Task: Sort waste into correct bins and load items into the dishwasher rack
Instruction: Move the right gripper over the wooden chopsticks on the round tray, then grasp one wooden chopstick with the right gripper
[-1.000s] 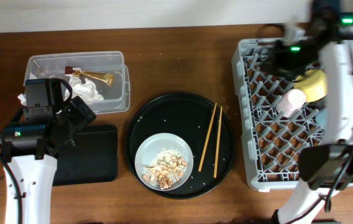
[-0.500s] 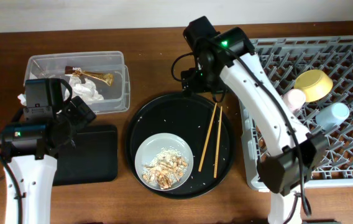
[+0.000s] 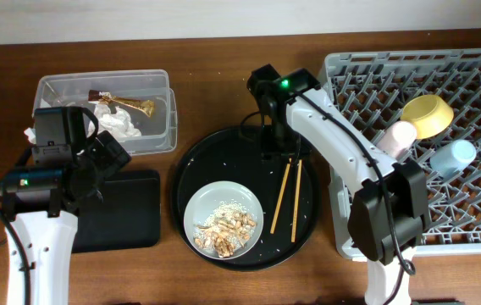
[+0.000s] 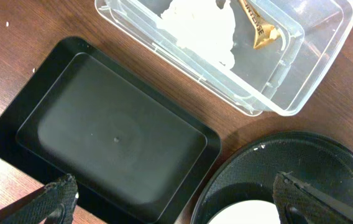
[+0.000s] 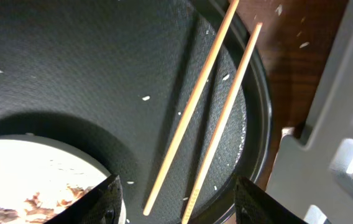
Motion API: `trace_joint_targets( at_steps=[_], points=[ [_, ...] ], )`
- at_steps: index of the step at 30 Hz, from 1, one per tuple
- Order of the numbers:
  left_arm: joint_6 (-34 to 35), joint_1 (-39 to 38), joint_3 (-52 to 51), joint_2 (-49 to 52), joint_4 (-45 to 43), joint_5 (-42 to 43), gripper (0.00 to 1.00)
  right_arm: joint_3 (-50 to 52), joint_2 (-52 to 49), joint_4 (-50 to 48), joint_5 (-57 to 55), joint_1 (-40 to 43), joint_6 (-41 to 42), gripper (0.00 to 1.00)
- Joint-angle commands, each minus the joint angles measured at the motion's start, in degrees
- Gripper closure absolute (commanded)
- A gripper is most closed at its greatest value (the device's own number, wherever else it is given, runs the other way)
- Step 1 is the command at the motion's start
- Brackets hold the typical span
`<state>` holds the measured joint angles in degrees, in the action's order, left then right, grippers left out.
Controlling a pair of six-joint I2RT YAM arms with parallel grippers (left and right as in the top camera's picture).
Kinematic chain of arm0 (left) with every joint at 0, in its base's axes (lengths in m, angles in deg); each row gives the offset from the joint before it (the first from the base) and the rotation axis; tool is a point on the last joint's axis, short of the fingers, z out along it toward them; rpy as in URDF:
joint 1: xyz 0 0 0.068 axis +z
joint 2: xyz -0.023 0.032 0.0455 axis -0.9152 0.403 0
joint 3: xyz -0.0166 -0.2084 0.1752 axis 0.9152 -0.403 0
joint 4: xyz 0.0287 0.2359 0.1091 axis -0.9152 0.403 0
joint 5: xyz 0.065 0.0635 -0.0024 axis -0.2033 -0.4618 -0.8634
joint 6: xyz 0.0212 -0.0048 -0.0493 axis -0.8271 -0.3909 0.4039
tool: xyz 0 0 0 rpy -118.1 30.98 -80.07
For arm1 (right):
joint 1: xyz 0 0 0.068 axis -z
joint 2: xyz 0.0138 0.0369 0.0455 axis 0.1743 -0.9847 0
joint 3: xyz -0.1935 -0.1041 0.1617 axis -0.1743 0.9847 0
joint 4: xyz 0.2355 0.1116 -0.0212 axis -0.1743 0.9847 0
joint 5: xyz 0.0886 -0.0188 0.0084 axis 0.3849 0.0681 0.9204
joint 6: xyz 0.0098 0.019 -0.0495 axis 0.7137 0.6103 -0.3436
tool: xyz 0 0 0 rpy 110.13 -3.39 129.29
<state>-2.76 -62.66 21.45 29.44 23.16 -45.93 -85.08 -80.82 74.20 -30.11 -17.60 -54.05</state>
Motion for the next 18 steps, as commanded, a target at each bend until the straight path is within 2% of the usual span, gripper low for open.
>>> trace_joint_targets(
  at_steps=[1, 2, 8, 18],
  points=[
    [0.4, 0.2, 0.0, -0.6, -0.1, -0.8, 0.01, 5.6, 0.1, -4.3, -0.2, -0.1, 0.9, 0.47],
    [0.4, 0.2, 0.0, -0.6, -0.1, -0.8, 0.01, 8.0, 0.1, -6.9, 0.9, -0.1, 1.0, 0.51],
    [0.4, 0.2, 0.0, -0.6, -0.1, -0.8, 0.01, 15.6, 0.1, -15.6, 2.5, 0.0, 1.6, 0.51],
    [0.3, 0.2, 0.0, -0.6, -0.1, -0.8, 0.01, 20.6, 0.1, -21.3, 2.5, 0.0, 3.9, 0.52]
  ],
)
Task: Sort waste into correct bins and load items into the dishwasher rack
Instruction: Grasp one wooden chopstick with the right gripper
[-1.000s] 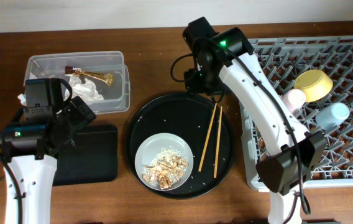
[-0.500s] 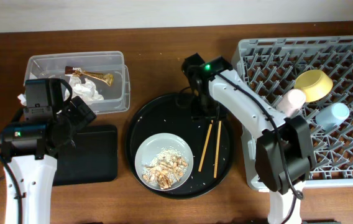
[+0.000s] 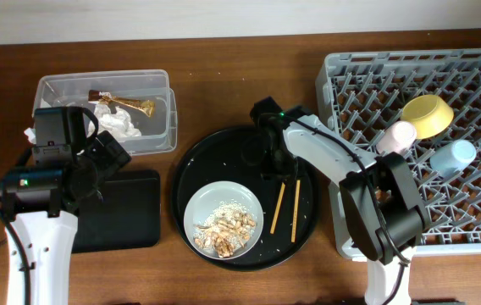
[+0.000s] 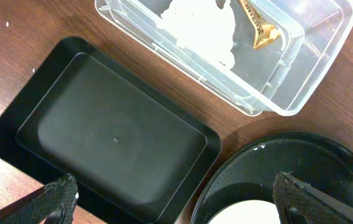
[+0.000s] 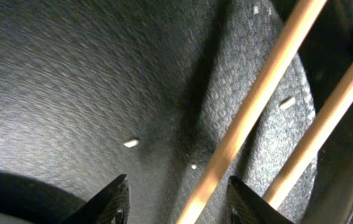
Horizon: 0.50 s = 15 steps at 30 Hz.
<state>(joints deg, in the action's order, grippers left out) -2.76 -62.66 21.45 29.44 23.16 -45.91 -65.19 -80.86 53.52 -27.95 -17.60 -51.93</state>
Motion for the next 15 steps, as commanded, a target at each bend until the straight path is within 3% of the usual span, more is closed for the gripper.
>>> trace_joint_targets(
  at_steps=[1, 5, 15],
  points=[
    [0.4, 0.2, 0.0, -0.6, -0.1, -0.8, 0.01, 0.7, 0.1, -0.6, 0.3, 0.0, 1.8, 0.53],
    [0.4, 0.2, 0.0, -0.6, -0.1, -0.8, 0.0, 0.9, 0.1, -0.6, 0.3, 0.0, 1.8, 0.63],
    [0.4, 0.2, 0.0, -0.6, -0.1, -0.8, 0.01, 2.6, 0.1, -2.4, 0.3, 0.0, 7.0, 0.64]
  ],
)
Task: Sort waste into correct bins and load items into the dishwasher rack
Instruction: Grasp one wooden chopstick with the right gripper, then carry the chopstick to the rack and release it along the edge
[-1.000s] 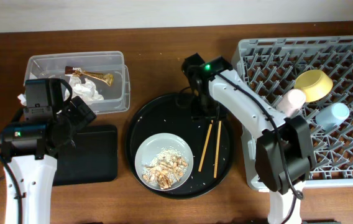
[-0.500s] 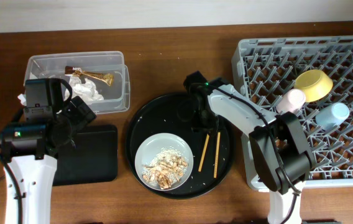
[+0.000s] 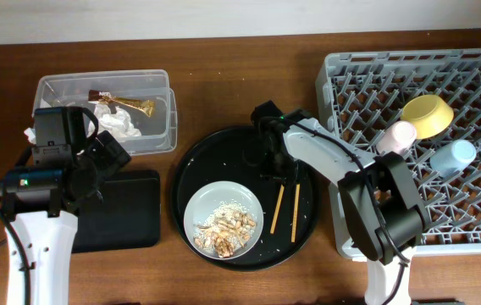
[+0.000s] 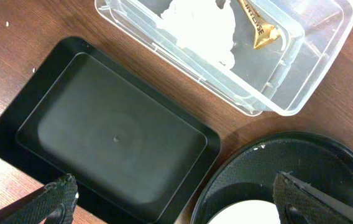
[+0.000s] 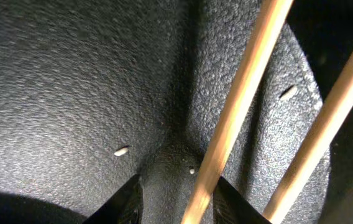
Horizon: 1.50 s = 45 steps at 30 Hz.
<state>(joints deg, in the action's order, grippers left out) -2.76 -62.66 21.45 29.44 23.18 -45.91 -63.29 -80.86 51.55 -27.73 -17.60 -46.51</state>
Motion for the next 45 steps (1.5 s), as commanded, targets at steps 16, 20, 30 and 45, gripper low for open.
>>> trace_joint_targets(
  at_steps=[16, 20, 30, 45],
  points=[
    [0.4, 0.2, 0.0, -0.6, -0.1, -0.8, 0.01, -25.8, 3.3, 22.2, 12.2, 14.6, -16.4, 0.88],
    [0.4, 0.2, 0.0, -0.6, -0.1, -0.8, 0.01, -20.5, 3.1, 24.8, 11.8, 15.1, -17.4, 0.52],
    [0.3, 0.2, 0.0, -0.6, -0.1, -0.8, 0.01, 1.6, 3.1, 5.6, 12.6, 10.8, -13.7, 0.57],
    [0.4, 0.2, 0.0, -0.6, -0.1, -0.8, 0.01, 3.8, 3.3, 2.4, 11.7, 10.7, -8.2, 0.96]
  ],
)
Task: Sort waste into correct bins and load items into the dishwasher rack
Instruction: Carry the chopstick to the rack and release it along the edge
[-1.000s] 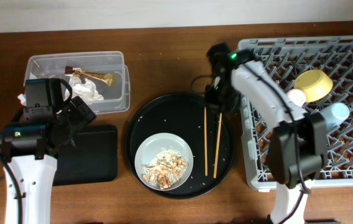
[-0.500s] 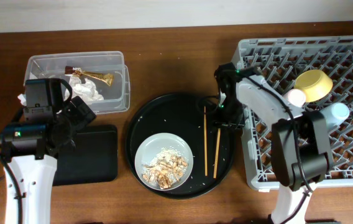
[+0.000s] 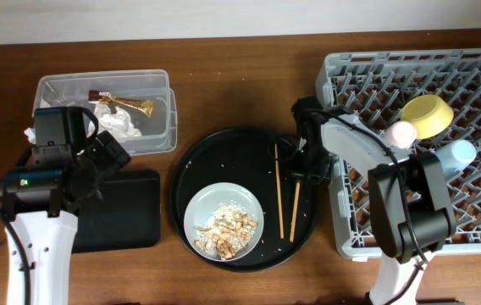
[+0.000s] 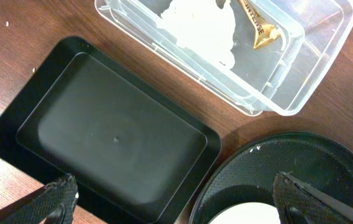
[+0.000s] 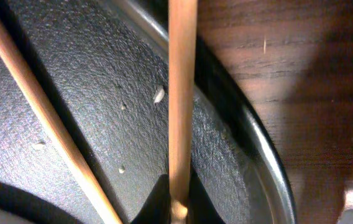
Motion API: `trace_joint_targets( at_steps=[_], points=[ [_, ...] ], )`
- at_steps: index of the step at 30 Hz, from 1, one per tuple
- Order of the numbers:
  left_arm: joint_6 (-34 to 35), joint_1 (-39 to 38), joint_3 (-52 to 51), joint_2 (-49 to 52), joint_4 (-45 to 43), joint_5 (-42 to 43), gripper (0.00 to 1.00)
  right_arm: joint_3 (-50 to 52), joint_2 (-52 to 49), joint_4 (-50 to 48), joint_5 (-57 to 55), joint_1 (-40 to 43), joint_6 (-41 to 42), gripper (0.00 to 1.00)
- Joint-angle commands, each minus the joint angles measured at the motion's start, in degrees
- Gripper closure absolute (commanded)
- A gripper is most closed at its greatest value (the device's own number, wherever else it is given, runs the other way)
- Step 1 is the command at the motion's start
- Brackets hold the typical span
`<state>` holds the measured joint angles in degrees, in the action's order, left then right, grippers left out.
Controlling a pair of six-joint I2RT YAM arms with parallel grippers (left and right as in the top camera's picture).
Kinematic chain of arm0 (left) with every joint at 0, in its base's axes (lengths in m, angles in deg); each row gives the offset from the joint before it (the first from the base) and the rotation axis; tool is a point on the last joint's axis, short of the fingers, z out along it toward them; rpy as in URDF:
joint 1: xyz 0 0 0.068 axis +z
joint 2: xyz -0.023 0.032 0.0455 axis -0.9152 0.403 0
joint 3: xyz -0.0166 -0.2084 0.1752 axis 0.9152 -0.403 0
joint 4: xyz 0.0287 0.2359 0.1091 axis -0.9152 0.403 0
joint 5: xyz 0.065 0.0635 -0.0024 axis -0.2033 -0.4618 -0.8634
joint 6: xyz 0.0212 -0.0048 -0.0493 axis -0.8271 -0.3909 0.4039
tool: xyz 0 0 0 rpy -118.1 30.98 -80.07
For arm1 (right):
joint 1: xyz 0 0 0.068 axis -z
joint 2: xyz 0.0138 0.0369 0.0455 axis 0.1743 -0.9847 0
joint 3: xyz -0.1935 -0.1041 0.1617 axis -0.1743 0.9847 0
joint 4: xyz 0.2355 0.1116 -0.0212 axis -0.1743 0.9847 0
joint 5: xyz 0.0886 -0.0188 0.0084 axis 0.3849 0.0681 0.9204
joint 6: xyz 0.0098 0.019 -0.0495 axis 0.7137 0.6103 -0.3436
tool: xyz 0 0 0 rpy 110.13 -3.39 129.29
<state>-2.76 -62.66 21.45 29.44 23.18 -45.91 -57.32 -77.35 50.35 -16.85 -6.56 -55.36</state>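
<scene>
Two wooden chopsticks lie on the round black tray [image 3: 191, 174]. My right gripper [image 5: 179, 214] is low at the tray's right rim, shut on the end of one chopstick [image 5: 181, 93], the right one [image 3: 294, 212] in the overhead view. The other chopstick [image 5: 40, 112] lies loose beside it, seen overhead [image 3: 279, 191]. A white plate [image 3: 223, 220] with food scraps sits at the tray's front. My left gripper [image 4: 176, 205] hangs open and empty above the black rectangular tray [image 4: 114, 137]. The grey dishwasher rack [image 3: 478, 229] stands at the right.
A clear bin [image 3: 163, 97] at the back left holds white tissue [image 4: 201, 25] and a gold wrapper [image 4: 260, 31]. In the rack are a yellow bowl [image 3: 428, 115], a pink cup [image 3: 400, 134] and a blue cup [image 3: 456, 155]. Rice grains dot the round tray.
My right gripper has moved from the tray's middle back to its right rim and is now shut on a chopstick. Both chopsticks lie straighter and further right. The left arm has not moved.
My right gripper hung open high over the chopsticks, then stood low on the tray beside them, then had its jaws narrowed about one. Now it is shut on a chopstick at the right rim. The left gripper stayed open over the black rectangular tray throughout.
</scene>
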Motion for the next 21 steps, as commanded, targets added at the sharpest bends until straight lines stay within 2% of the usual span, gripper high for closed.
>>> trace_joint_targets(
  at_steps=[1, 4, 7, 11, 13, 15, 21],
  points=[
    [0.4, 0.2, 0.0, -0.6, -0.1, -0.8, 0.01, -3.9, 0.0, 5.8, 0.9, -0.3, 0.7, 0.96],
    [0.4, 0.2, 0.0, -0.6, -0.1, -0.8, 0.01, -15.5, 1.4, 15.3, 0.8, -0.2, -4.7, 0.96],
    [0.4, 0.2, 0.0, -0.6, -0.1, -0.8, 0.01, -34.1, 1.5, 26.0, -1.9, 2.3, -13.4, 0.96],
    [0.4, 0.2, 0.0, -0.6, -0.1, -0.8, 0.0, -45.7, 1.5, 28.1, -9.4, 8.2, -19.5, 0.96],
    [0.4, 0.2, 0.0, -0.6, -0.1, -0.8, 0.01, -46.1, 1.4, 27.3, -10.2, 12.0, -25.3, 0.96],
    [0.4, 0.2, 0.0, -0.6, -0.1, -0.8, 0.0, -45.9, 1.1, 26.4, -10.4, 14.2, -27.7, 0.96],
    [0.4, 0.2, 0.0, -0.6, -0.1, -0.8, 0.01, -45.2, -2.7, 22.3, -10.7, 16.6, -28.3, 0.96]
  ],
)
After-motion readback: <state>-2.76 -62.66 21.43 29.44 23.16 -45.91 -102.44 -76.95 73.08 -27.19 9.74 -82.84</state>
